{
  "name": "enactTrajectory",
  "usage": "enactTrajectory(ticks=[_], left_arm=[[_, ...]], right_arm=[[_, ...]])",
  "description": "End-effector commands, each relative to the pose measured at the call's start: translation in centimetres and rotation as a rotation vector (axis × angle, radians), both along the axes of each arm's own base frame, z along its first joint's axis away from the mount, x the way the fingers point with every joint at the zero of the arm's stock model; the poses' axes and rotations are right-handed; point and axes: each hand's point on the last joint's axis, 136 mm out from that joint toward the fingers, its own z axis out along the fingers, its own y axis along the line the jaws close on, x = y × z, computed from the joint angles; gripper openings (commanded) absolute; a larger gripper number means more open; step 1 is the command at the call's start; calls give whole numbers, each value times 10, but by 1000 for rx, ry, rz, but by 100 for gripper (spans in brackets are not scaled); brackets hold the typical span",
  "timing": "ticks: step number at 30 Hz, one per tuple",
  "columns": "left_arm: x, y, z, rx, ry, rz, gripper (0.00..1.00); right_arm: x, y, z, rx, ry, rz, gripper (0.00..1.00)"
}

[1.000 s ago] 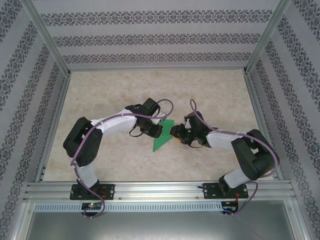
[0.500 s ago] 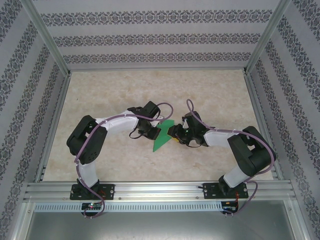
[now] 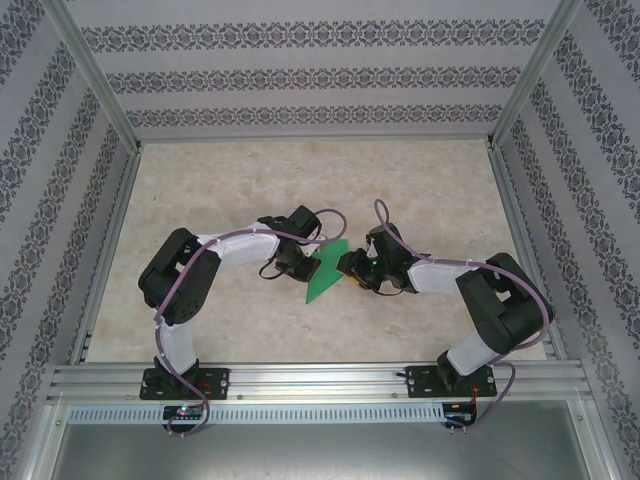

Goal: Fold a paper plane with a square sheet of paper (pick it up from the middle)

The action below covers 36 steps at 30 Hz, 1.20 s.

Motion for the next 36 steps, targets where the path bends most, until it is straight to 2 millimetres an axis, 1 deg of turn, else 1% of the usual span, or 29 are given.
enactTrajectory(ticks=[1, 4, 12, 16, 18, 20, 22, 24, 27, 29, 32, 34, 36], left_arm=[[4, 4, -9, 13, -10, -1, 3], [2, 5, -10, 16, -6, 0, 3], [1, 7, -12, 25, -2, -3, 3], [2, 6, -8, 10, -11, 3, 4], [5, 5, -3, -6, -37, 24, 8], [6, 1, 2, -48, -52, 57, 9], [8, -2, 12, -99, -79, 92, 15], [10, 0, 25, -130, -115, 125, 20], [9, 2, 44, -168, -152, 153, 24], [6, 3, 54, -191, -164, 162, 27], [-3, 2, 62, -214, -175, 158, 29], [-9, 2, 63, -216, -178, 153, 31], [-15, 2, 64, -210, -190, 152, 32]], right_arm=[[9, 17, 14, 57, -43, 20, 39], [12, 24, 16, 71, -40, 35, 39], [15, 28, 16, 80, -49, 32, 40], [15, 37, 17, 103, -56, 83, 38], [13, 39, 17, 103, -54, 104, 37], [12, 39, 17, 100, -61, 116, 35], [11, 37, 14, 84, -52, 128, 31], [10, 37, 13, 76, -47, 139, 27], [11, 38, 11, 77, -44, 147, 23], [11, 39, 11, 79, -43, 149, 22], [13, 40, 12, 82, -47, 154, 19], [14, 41, 12, 81, -45, 156, 17], [14, 42, 11, 82, -38, 157, 11]])
